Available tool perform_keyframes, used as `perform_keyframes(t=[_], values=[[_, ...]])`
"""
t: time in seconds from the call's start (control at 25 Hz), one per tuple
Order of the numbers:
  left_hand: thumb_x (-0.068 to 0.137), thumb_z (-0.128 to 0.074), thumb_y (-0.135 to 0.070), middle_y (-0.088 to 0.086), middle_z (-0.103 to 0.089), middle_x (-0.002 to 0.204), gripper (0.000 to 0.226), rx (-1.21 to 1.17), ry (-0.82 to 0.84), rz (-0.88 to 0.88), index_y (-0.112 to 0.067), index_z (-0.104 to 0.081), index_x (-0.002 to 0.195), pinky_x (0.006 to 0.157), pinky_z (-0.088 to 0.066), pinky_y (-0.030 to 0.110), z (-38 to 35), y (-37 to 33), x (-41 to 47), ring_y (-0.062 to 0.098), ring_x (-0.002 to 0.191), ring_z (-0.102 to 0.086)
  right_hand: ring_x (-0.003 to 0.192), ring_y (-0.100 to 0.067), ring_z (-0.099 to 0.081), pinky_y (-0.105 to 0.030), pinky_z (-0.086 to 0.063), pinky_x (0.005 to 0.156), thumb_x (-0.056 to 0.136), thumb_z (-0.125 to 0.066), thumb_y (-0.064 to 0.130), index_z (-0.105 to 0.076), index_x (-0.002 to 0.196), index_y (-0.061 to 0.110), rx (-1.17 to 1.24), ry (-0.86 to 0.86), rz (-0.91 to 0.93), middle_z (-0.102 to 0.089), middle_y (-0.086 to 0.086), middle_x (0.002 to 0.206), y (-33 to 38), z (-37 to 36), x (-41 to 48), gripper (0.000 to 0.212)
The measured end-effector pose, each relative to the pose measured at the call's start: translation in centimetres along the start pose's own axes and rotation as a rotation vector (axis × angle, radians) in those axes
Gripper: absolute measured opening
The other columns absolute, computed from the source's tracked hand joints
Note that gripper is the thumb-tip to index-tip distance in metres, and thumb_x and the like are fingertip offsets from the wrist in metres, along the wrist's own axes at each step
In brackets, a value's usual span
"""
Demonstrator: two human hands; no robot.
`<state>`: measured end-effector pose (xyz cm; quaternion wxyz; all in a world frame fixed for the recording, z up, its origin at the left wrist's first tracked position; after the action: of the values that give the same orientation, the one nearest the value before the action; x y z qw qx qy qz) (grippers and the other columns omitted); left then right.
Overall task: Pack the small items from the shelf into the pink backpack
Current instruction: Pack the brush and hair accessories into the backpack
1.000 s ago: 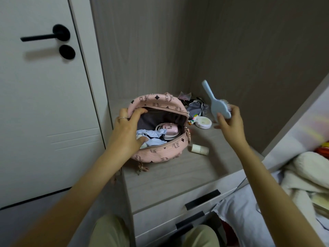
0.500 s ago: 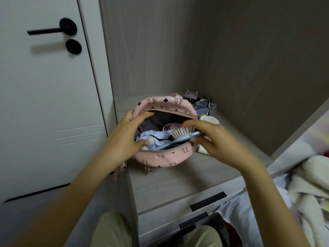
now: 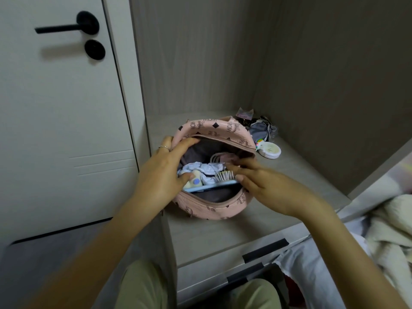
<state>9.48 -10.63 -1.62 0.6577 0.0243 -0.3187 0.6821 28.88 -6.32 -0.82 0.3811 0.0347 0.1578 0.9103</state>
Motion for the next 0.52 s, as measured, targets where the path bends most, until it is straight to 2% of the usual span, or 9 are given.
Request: perform_keyframes(t=[0.08,0.16,0.2,0.28,0.32,0.4,0.44,0.48,0.52], values=[[0.071,-0.077,-0.021,0.002,-0.045,0.120,0.075,0.013,-0.003,0.002,-0.038,-0.040,0.134,0.062,-0.037,0.025,0.0,0.0,0.1,0.024,0.095,-0.056,0.106,-0.010,-0.047,-0.027,-0.036,0.097,0.098,-0.046,0.026,-0.050,0.134,0.031,0.024,-0.064,0.010,-0.041,0.004,0.119,0.1,0.7,0.5,0.037],[0.071,-0.078,-0.021,0.002,-0.045,0.120,0.075,0.022,-0.006,0.003,-0.038,-0.040,0.134,0.062,-0.038,0.026,0.0,-0.1,0.2,0.024,0.094,-0.056,0.095,-0.003,-0.044,-0.019,-0.035,0.088,0.093,-0.056,0.023,-0.056,0.128,0.035,0.016,-0.079,0.018,-0.040,0.011,0.107,0.5,1.2,1.1,0.037],[0.071,-0.078,-0.021,0.003,-0.046,0.120,0.076,0.026,-0.006,0.005,-0.038,-0.040,0.134,0.062,-0.038,0.026,0.0,-0.1,0.2,0.024,0.094,-0.056,0.096,-0.004,-0.045,-0.017,-0.034,0.084,0.091,-0.058,0.023,-0.057,0.126,0.037,-0.011,-0.080,0.009,-0.042,0.012,0.105,0.5,1.3,1.3,0.037],[0.070,-0.078,-0.021,0.003,-0.046,0.120,0.076,0.026,-0.004,0.015,-0.037,-0.040,0.133,0.062,-0.037,0.027,0.0,-0.1,0.5,0.025,0.094,-0.056,0.105,-0.011,-0.050,-0.023,-0.038,0.084,0.088,-0.061,0.025,-0.059,0.123,0.038,-0.081,-0.102,-0.028,-0.050,0.010,0.110,0.5,1.3,1.5,0.038],[0.069,-0.078,-0.021,0.004,-0.045,0.120,0.076,0.020,0.001,0.021,-0.037,-0.040,0.133,0.062,-0.037,0.027,0.0,-0.1,0.6,0.026,0.094,-0.056,0.106,-0.014,-0.053,-0.028,-0.042,0.084,0.086,-0.063,0.026,-0.060,0.121,0.038,-0.106,-0.147,-0.060,-0.054,0.009,0.113,0.5,1.5,1.4,0.037],[0.070,-0.078,-0.022,0.003,-0.045,0.120,0.076,0.012,0.014,0.029,-0.038,-0.040,0.133,0.062,-0.038,0.028,-0.1,-0.1,0.8,0.026,0.095,-0.055,0.100,-0.016,-0.058,-0.031,-0.045,0.072,0.084,-0.065,0.029,-0.062,0.110,0.033,-0.142,-0.316,-0.080,-0.059,0.010,0.110,0.8,2.5,0.7,0.027],[0.070,-0.078,-0.022,0.003,-0.044,0.120,0.076,0.009,0.021,0.030,-0.038,-0.039,0.133,0.063,-0.039,0.028,0.0,0.0,0.9,0.026,0.096,-0.055,0.095,-0.017,-0.059,-0.030,-0.044,0.068,0.085,-0.064,0.027,-0.063,0.105,0.029,-0.140,-0.380,-0.008,-0.060,0.010,0.106,1.3,2.7,0.1,0.020],[0.071,-0.078,-0.023,0.002,-0.044,0.120,0.076,0.005,0.028,0.032,-0.039,-0.038,0.133,0.063,-0.039,0.028,0.0,0.0,0.9,0.025,0.096,-0.055,0.093,-0.016,-0.058,-0.030,-0.044,0.070,0.087,-0.061,0.023,-0.066,0.103,0.026,-0.107,-0.371,0.103,-0.060,0.008,0.103,1.8,2.5,-0.4,0.017],[0.071,-0.078,-0.023,0.002,-0.043,0.120,0.076,0.002,0.033,0.034,-0.039,-0.038,0.133,0.064,-0.040,0.028,0.0,0.1,0.9,0.025,0.097,-0.055,0.096,-0.014,-0.056,-0.030,-0.044,0.078,0.087,-0.057,0.021,-0.067,0.106,0.024,-0.059,-0.299,0.201,-0.061,0.007,0.103,2.2,1.9,-1.0,0.022]])
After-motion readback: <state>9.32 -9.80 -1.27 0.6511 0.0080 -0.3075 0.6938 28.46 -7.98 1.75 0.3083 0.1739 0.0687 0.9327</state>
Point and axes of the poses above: each hand's wrist, its own x-axis towards the middle knuckle, its own z-axis out of the back of the hand, y = z × x, the point moved 6 cm from there along x, towards the middle knuckle
